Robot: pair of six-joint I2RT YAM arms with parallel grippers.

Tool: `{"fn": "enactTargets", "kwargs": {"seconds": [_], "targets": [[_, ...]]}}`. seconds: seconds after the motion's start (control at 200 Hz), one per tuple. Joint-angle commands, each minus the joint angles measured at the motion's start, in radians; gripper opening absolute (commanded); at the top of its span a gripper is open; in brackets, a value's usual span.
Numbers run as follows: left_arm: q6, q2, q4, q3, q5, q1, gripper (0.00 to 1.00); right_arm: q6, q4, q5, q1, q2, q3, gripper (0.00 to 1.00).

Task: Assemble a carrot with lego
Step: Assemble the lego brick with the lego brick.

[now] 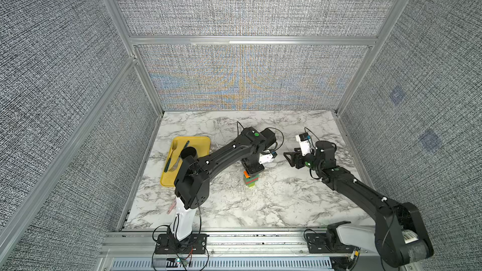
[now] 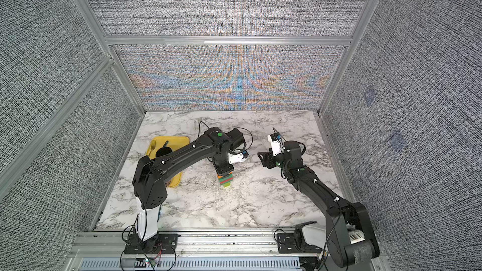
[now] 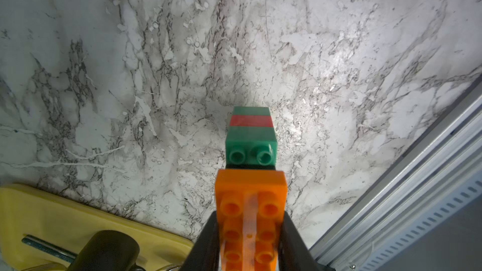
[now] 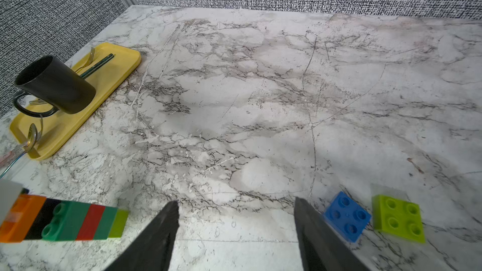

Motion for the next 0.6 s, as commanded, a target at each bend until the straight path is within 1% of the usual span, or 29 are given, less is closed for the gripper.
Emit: {"fn": "enactTargets", "kwargs": {"seconds": [0.0, 0.1, 0.23, 0.25, 0.28, 0.355, 0.465, 0.495, 0.596], "targets": [[-0.023, 0.016, 0.068, -0.030, -0.071, -0.014, 0.02, 0.000, 0.025, -0.007, 0.000, 0.003, 0.005, 0.71], [0.031, -0.001, 0.076, -0.058, -0.143, -0.050, 0.02, 0.000, 0.027, -0.008, 0.000, 0.005, 0.004, 0.71], [0.099, -0.016, 0.116, -0.099, -0.120, -0.060, 0.02, 0.000, 0.027, -0.009, 0.000, 0.009, 0.007, 0.71], [0.105, -0.043, 0.121, -0.103, -0.116, -0.060, 0.02, 0.000, 0.027, -0.009, 0.001, 0.009, 0.007, 0.71], [0.109, -0.049, 0.127, -0.108, -0.117, -0.058, 0.02, 0.000, 0.025, -0.009, 0.000, 0.008, 0.005, 0.71], [0.107, -0.046, 0.125, -0.105, -0.099, -0.050, 0.02, 0.000, 0.022, -0.007, 0.001, 0.006, 0.005, 0.71], [0.064, -0.025, 0.098, -0.076, -0.062, -0.029, 0.02, -0.002, 0.023, -0.006, 0.001, 0.003, 0.005, 0.71], [0.055, 0.007, 0.091, -0.070, -0.055, -0.024, 0.02, -0.002, 0.022, -0.006, 0.001, 0.004, 0.005, 0.71], [0.035, 0.020, 0.089, -0.085, -0.020, -0.001, 0.02, -0.002, 0.021, -0.006, 0.000, 0.005, 0.003, 0.71]]}}
